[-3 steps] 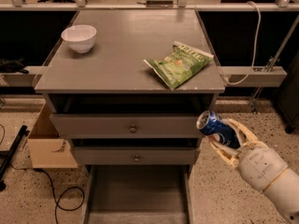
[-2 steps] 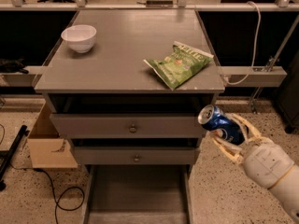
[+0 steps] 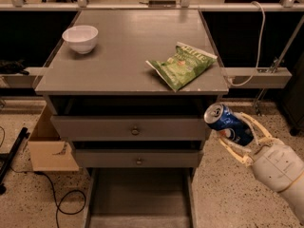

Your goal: Pick pepsi can from bottom drawer and place on counter

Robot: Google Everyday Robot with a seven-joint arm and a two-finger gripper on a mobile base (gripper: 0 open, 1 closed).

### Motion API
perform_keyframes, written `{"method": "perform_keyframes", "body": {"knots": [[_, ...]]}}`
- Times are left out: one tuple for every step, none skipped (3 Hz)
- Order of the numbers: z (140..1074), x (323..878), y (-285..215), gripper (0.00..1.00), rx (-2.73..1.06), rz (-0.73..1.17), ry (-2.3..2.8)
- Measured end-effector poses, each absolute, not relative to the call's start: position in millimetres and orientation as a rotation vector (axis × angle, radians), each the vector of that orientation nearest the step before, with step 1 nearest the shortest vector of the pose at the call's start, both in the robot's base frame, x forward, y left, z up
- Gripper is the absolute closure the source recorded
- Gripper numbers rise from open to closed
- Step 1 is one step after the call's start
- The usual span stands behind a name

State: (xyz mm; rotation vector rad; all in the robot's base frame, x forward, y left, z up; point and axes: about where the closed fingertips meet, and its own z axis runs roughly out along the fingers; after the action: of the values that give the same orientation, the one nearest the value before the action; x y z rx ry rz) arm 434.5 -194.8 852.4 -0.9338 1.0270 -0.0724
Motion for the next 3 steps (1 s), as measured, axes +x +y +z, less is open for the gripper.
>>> {"method": "perform_keyframes", "body": {"knots": [[853,434,-195,1.0,-0.902,-0.06,1.032],[879,447,-197,1.0,-0.84,-0.02,1.009],[901,470,-193,1.0,-0.846,0.005,0.995]]}}
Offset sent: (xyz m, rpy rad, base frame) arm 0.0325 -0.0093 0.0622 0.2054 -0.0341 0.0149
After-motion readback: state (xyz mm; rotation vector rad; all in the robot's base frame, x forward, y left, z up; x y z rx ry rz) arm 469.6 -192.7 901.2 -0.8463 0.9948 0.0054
